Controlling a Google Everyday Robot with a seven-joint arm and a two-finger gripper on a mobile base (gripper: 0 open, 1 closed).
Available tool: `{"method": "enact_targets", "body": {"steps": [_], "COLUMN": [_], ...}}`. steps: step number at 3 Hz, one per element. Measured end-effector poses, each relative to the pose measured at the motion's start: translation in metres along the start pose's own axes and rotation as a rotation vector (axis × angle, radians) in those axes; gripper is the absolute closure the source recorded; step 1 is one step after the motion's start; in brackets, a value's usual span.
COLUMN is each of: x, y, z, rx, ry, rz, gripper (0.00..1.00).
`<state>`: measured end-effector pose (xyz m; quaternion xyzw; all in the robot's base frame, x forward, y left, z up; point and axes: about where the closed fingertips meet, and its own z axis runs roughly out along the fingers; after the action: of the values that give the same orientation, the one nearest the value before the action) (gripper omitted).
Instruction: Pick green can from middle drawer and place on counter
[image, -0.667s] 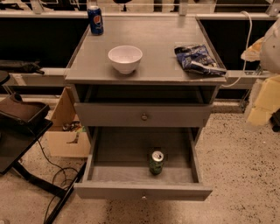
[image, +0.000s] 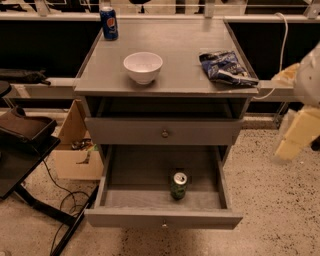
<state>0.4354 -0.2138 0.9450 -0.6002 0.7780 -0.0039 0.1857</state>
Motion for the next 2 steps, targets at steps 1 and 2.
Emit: {"method": "enact_targets", "body": {"steps": [1,2], "x": [0.015,0.027], "y": [0.022,0.048], "z": [0.06,0.133], "rx": [-0.05,-0.093], "ry": [-0.13,-0.315], "rz": [0.03,0.07], "gripper": [0.0,0.0]}}
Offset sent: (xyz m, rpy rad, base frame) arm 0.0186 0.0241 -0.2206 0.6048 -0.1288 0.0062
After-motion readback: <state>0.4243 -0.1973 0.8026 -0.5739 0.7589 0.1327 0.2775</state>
